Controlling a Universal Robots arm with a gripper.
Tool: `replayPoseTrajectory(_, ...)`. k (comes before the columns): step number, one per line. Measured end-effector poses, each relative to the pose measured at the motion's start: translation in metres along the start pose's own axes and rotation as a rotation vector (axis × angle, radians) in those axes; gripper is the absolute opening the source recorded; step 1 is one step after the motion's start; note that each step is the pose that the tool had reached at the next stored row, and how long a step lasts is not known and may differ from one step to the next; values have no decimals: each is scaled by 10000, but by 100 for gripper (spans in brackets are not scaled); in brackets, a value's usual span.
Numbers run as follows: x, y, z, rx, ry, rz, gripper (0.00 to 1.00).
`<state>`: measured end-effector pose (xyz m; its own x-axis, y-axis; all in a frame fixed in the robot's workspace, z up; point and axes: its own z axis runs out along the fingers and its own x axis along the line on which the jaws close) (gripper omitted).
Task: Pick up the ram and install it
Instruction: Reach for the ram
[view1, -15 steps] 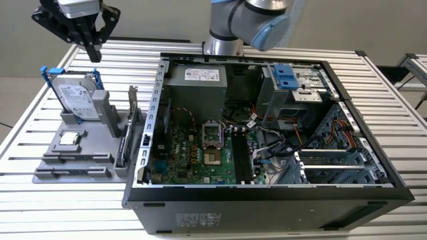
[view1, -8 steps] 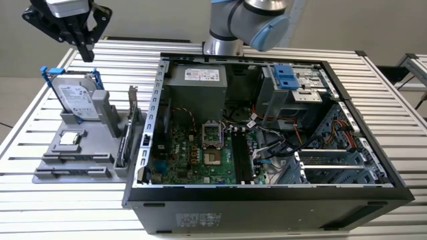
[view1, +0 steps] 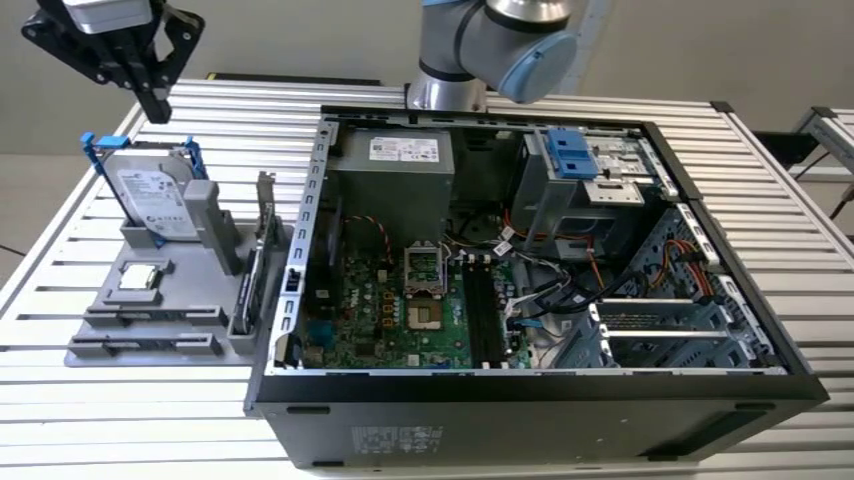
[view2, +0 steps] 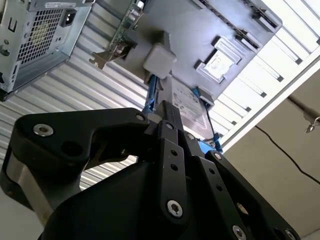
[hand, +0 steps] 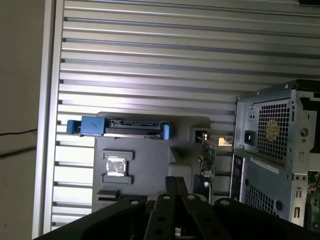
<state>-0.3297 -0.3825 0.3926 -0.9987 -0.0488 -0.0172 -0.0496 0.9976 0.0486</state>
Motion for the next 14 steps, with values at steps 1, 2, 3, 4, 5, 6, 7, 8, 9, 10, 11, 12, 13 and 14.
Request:
replayPoseTrajectory(1,20,2,0,0,0,0,0)
replayPoseTrajectory(2,41,3,0,0,0,0,0)
replayPoseTrajectory(3,60,5,-1,0,0,0,0)
replayPoseTrajectory(4,80,7,-1,0,0,0,0)
replayPoseTrajectory(5,98,8,-1,0,0,0,0)
replayPoseTrajectory(6,118,10,-2,0,0,0,0)
replayPoseTrajectory(7,137,12,-1,-1,-1,0,0)
replayPoseTrajectory(8,155,13,-2,0,-1,1,0)
replayPoseTrajectory(9,172,15,-2,0,0,1,0)
replayPoseTrajectory(10,190,17,-2,0,0,0,0)
replayPoseTrajectory(11,207,19,-2,-1,-1,1,0)
replayPoseTrajectory(12,224,20,-3,0,0,0,0)
replayPoseTrajectory(13,241,22,-3,0,1,0,0)
replayPoseTrajectory(14,258,23,-3,0,0,0,0)
